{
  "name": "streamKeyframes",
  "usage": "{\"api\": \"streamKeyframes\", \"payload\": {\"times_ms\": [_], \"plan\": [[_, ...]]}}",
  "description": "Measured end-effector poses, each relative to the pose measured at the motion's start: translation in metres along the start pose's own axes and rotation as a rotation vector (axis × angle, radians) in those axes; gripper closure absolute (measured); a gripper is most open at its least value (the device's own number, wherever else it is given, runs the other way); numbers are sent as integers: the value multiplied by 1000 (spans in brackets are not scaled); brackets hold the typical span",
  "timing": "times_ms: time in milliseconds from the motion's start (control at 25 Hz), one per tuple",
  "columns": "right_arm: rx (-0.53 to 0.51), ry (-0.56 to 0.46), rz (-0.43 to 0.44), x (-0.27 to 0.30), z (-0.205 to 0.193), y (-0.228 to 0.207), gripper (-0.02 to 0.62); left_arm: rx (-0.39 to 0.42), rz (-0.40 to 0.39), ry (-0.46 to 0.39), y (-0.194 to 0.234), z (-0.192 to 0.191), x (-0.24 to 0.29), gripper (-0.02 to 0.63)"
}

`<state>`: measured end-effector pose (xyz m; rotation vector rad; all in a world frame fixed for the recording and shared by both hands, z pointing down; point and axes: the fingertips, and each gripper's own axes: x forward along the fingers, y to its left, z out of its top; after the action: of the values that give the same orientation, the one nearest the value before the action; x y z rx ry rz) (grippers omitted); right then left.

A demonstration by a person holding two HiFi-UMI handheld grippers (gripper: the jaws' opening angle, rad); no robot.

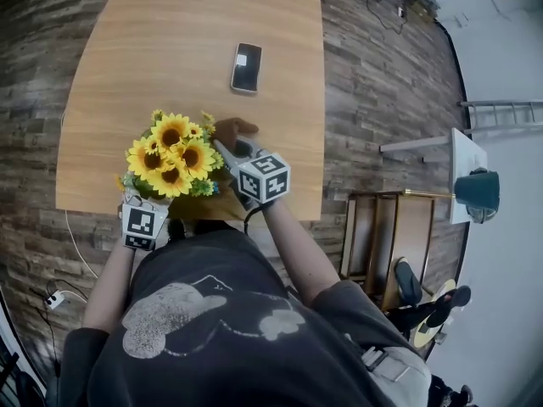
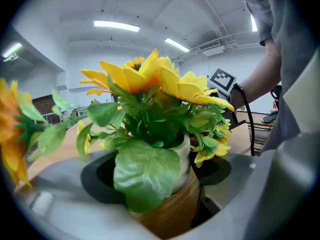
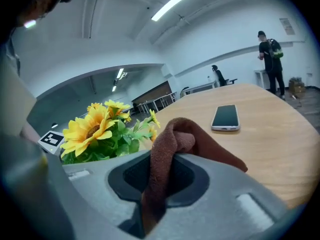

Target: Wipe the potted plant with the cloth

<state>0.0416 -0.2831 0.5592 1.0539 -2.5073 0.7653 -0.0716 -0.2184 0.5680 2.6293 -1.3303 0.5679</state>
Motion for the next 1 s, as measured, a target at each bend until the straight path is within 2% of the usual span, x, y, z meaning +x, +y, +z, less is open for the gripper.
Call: {"api": "streamKeyframes", "payload": {"times_ms": [200, 440, 640, 840, 1000], "plan": [[-45, 5, 118, 25, 12, 12, 543, 4, -11, -2, -2, 6, 0, 176], [-43, 7, 219, 41, 17, 24, 543, -42, -2, 14, -3, 0, -1, 176], [-12, 10, 230, 41, 10, 30, 543, -2, -12, -4, -2, 7, -1, 176], [5, 4, 219, 32, 3, 34, 545, -19, -15, 9, -1, -1, -1, 176], [-6, 7, 209, 21, -6, 40, 545, 4, -55, -13, -3, 5, -3, 176]]}}
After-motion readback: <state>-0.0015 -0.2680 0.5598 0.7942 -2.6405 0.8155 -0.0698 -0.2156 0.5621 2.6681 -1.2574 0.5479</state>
